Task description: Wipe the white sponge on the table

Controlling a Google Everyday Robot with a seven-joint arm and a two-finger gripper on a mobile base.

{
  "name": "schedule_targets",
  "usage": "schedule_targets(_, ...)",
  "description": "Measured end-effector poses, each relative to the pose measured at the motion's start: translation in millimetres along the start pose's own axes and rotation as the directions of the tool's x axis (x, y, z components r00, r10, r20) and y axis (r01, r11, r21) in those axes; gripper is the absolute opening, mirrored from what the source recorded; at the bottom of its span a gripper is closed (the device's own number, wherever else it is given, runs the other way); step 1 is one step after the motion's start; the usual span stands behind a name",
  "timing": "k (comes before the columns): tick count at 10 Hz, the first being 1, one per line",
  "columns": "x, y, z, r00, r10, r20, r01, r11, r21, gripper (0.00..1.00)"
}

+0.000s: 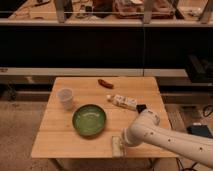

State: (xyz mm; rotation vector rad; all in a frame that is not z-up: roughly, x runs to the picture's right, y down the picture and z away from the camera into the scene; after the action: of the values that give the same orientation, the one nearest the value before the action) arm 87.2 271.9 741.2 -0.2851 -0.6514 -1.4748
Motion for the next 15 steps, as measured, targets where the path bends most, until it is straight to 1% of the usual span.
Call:
schedule_targets(1, 8.7, -8.6, 2.0, 1.0, -0.012, -0.004, 0.012, 1.0, 0.005, 0.12)
schedule_targets(3, 22.7, -18.2, 9.1, 1.0, -0.023, -0.003, 0.023, 1.0, 0.007, 0.12)
schedule_targets(7, 63.9, -22.7, 28.4, 1.0, -0.011, -0.001, 0.011, 1.0, -0.009, 0.12)
schedule_targets(9, 80.7, -21.3, 32.5, 1.0, 0.011, -0.002, -0.011, 1.0, -0.009, 0.12)
schedule_targets(10, 88.6, -16.1, 34.1, 1.0, 0.029, -0.001, -0.029, 1.0, -0.013, 0.12)
schedule_targets(12, 97.6, 3.8, 36.9, 0.998, 0.069, 0.004, -0.069, 0.997, -0.026, 0.12)
schedule_targets(15, 101.4, 51.0, 33.5, 0.988, 0.151, -0.001, -0.151, 0.987, -0.059, 0.12)
